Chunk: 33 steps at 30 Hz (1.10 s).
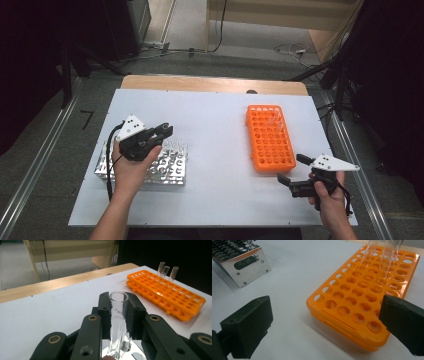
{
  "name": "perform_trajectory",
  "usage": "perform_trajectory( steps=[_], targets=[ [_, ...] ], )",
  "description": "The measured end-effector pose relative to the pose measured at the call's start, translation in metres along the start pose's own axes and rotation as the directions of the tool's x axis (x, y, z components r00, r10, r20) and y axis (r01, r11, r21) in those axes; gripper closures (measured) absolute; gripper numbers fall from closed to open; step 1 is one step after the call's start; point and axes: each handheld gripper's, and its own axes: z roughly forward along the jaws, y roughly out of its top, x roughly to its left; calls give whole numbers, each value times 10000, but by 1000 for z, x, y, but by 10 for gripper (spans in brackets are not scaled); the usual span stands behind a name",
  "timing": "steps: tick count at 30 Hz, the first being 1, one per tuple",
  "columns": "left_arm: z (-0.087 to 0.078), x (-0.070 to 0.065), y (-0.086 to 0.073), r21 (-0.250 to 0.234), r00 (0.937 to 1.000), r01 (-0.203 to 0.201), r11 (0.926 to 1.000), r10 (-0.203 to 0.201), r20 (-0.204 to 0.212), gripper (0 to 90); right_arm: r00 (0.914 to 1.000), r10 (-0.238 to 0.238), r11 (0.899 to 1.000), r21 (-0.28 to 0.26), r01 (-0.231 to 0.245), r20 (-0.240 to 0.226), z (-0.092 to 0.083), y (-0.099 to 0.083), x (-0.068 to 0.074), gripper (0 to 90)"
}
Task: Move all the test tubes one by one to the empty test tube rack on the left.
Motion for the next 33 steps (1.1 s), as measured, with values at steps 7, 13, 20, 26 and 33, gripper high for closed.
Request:
perform_trajectory(
  steps=[7, 13, 20, 26, 33],
  targets=[
    [6, 2, -8, 109, 10000, 75, 9999, -75, -26, 757, 10000, 23, 10000, -12, -23, -20, 0, 0, 0, 0],
    [10, -1, -13, 395, 9999, -45, 9992, 49, -93, 757, 10000, 5, 10000, -13, -5, -41, 1, 0, 0, 0],
    [15, -5, -19, 652, 9996, -206, 9977, 217, -176, 756, 10000, 4, 10000, 24, -4, -43, 2, 0, 0, 0],
    [15, -5, -19, 1045, 9995, -61, 9945, 93, -304, 754, 10000, -71, 10000, 40, 72, -42, 3, 0, 0, 0],
    [18, -5, -20, 1613, 9997, 132, 9868, -94, -246, 747, 10000, -60, 9999, 111, 60, 18, 4, 0, 1, 0]
  ],
)
